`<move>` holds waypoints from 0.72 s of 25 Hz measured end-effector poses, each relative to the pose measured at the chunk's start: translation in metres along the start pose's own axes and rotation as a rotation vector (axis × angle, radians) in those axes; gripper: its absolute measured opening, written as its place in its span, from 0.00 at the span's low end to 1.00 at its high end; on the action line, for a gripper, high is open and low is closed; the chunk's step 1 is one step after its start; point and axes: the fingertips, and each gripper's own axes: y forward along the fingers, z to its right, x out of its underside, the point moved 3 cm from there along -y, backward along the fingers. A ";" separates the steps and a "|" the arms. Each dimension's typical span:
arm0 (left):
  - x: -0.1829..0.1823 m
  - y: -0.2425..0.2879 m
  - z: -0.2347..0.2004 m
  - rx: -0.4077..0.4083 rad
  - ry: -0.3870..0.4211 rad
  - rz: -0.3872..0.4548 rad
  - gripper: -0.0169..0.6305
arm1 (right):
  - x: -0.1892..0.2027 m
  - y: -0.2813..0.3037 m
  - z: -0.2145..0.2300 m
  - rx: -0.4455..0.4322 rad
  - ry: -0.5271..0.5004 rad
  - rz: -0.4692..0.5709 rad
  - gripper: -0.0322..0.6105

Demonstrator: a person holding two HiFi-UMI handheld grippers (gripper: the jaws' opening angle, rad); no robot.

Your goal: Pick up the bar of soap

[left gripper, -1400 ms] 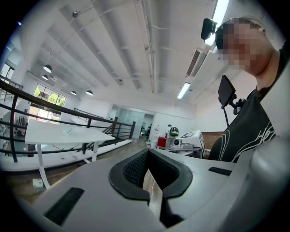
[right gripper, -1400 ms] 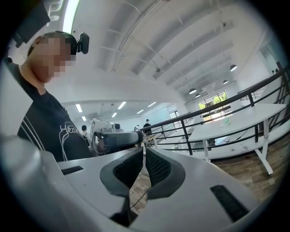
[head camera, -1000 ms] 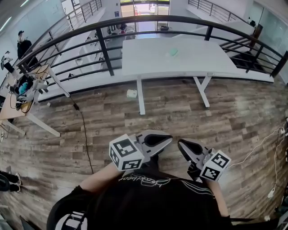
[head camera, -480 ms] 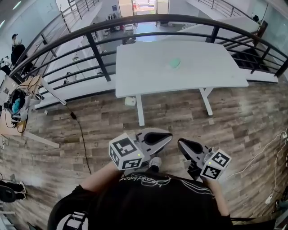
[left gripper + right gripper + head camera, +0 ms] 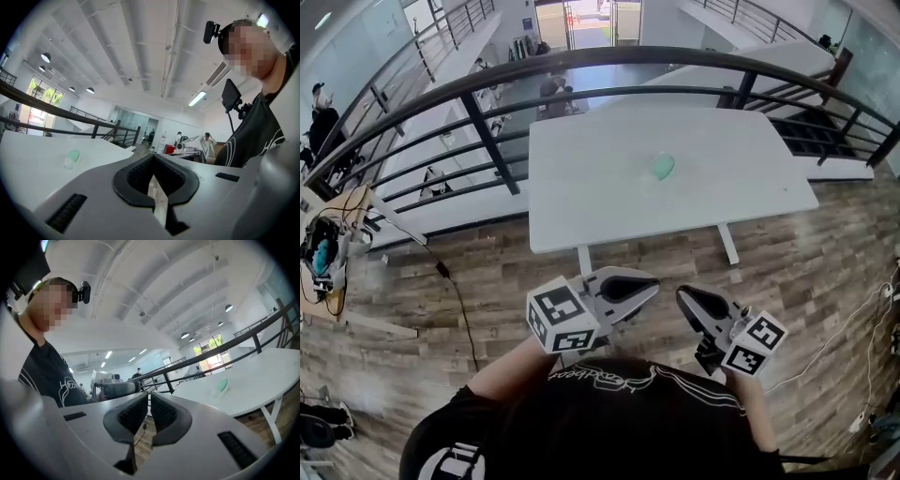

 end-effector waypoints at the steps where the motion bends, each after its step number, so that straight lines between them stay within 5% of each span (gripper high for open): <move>1: -0.003 0.000 -0.005 0.012 -0.007 0.011 0.04 | -0.004 0.003 0.003 0.007 -0.008 0.005 0.08; 10: -0.006 -0.006 -0.035 -0.031 -0.016 0.034 0.04 | -0.008 0.008 0.013 0.049 -0.033 0.001 0.08; 18: -0.013 0.002 -0.038 -0.034 0.029 0.046 0.04 | -0.015 0.021 0.019 -0.002 -0.064 0.015 0.08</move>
